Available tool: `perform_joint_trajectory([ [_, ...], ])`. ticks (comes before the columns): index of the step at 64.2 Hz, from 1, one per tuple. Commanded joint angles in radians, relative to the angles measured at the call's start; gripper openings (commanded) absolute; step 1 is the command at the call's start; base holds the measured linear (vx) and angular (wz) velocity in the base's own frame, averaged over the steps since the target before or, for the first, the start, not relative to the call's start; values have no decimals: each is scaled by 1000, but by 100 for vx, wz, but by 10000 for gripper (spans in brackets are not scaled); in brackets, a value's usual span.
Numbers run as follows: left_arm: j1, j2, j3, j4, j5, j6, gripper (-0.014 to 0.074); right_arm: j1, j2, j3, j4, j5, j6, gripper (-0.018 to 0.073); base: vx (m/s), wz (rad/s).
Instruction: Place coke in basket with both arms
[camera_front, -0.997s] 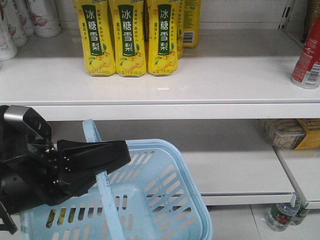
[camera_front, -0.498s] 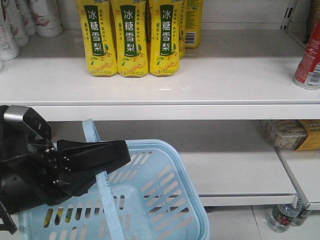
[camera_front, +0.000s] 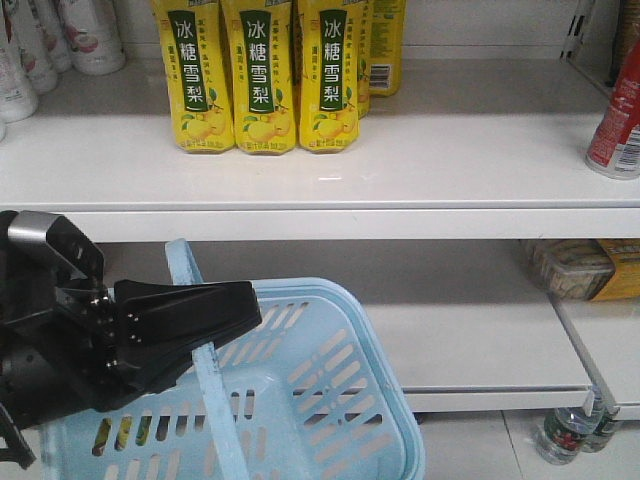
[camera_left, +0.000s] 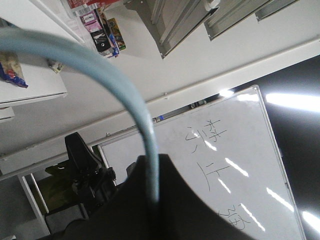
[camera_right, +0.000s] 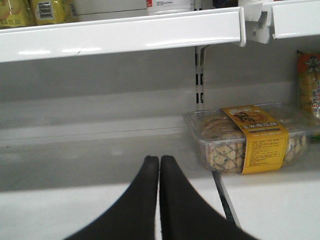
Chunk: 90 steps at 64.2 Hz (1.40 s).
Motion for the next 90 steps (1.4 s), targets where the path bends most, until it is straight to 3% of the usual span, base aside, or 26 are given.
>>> perform_joint_trajectory([
  [1, -6, -20, -25, -76, -221, 1, -6, -6, -13, 8, -6, -70, -4, -6, 0, 0],
  [10, -6, -20, -25, -76, -221, 1, -6, -6, -13, 8, 14, -137, 15, -6, 0, 0],
  [23, -6, -20, -25, -76, -221, 1, -6, -5, -13, 8, 237, -308, 181, -6, 0, 0],
  [34, -6, -20, -25, -76, -221, 1, -6, -5, -13, 7, 362, -382, 186, -6, 0, 0],
  [49, -6, -20, -25, -76, -221, 1, -6, -5, -13, 7, 522, -382, 183, -6, 0, 0],
  [65, -6, -20, -25, -76, -221, 1, -6, -5, -13, -17, 491, -307, 182, -6, 0, 0],
  [81, -6, -20, -25, -76, -221, 1, -6, -5, -12, -152, 274, -231, 175, 26, 0, 0],
  [90, -6, -20, -25, -76, -221, 1, -6, -5, -12, -231, 172, -225, 175, 140, 0, 0],
])
